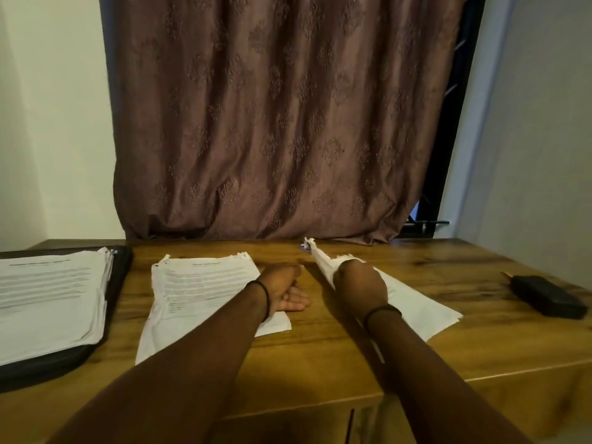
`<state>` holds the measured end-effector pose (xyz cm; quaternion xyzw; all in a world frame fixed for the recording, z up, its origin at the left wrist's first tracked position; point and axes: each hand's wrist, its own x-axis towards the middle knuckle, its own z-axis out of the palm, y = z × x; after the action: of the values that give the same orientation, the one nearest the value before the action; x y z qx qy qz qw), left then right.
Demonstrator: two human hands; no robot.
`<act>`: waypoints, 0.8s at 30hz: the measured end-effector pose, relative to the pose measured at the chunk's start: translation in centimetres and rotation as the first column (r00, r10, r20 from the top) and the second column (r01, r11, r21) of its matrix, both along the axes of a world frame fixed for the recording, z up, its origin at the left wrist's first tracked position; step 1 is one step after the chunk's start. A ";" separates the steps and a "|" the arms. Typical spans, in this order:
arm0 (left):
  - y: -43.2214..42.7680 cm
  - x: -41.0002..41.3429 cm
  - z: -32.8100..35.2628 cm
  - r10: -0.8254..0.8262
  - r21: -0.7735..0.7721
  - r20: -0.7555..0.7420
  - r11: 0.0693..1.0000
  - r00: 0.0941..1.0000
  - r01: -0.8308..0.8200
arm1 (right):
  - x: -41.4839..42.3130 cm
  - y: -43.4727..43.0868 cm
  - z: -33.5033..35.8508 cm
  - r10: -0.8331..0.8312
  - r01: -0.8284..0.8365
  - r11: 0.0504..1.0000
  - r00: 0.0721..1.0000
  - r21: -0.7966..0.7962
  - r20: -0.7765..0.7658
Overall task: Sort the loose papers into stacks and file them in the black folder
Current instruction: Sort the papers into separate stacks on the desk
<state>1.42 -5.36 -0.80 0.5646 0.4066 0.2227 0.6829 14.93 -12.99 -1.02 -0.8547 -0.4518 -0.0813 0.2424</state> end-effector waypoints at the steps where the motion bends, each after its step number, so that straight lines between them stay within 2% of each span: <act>1: 0.5 0.8 0.0 -0.009 -0.037 0.072 0.999 0.997 0.012 | 0.2 0.2 0.0 0.058 -0.056 0.997 0.998 0.053 -0.031; 3: 1.3 1.7 0.0 -0.019 -0.076 0.167 0.997 0.986 0.033 | 0.0 0.6 0.2 0.215 -0.191 0.969 0.966 0.158 -0.147; 5: 2.2 2.0 -0.6 0.014 -0.083 0.245 0.996 0.969 0.006 | -0.5 1.4 0.0 0.338 -0.271 0.935 0.879 0.230 -0.336; 6: 2.7 2.1 -1.1 0.041 -0.094 0.282 0.995 0.959 -0.015 | -0.4 1.9 -0.5 0.354 -0.261 0.929 0.833 0.263 -0.426; 8: 3.9 2.0 -2.3 0.076 -0.132 0.359 0.991 0.930 -0.030 | 0.2 3.0 -1.9 0.337 -0.212 0.933 0.800 0.292 -0.497; 11: 4.9 1.6 -3.2 0.046 -0.150 0.444 0.988 0.895 0.023 | 0.9 3.9 -2.6 0.288 -0.192 0.944 0.877 0.268 -0.385; 13: 5.2 1.7 -3.3 -0.005 -0.113 0.465 0.992 0.885 0.065 | 0.8 4.3 -2.3 0.294 -0.196 0.923 0.915 0.331 -0.278; 17: 5.3 1.7 -3.3 -0.037 -0.099 0.468 0.991 0.883 0.094 | -0.2 4.5 -2.1 0.329 -0.224 0.897 0.915 0.381 -0.236; 24: 5.3 1.4 -3.3 0.037 -0.177 0.496 0.983 0.867 0.059 | -1.7 5.1 -1.6 0.274 -0.234 0.926 0.956 0.296 -0.101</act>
<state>2.79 -0.10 -4.09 0.4242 0.2329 0.3177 0.8154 13.24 -7.91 -2.60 -0.7492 -0.5245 -0.0520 0.4010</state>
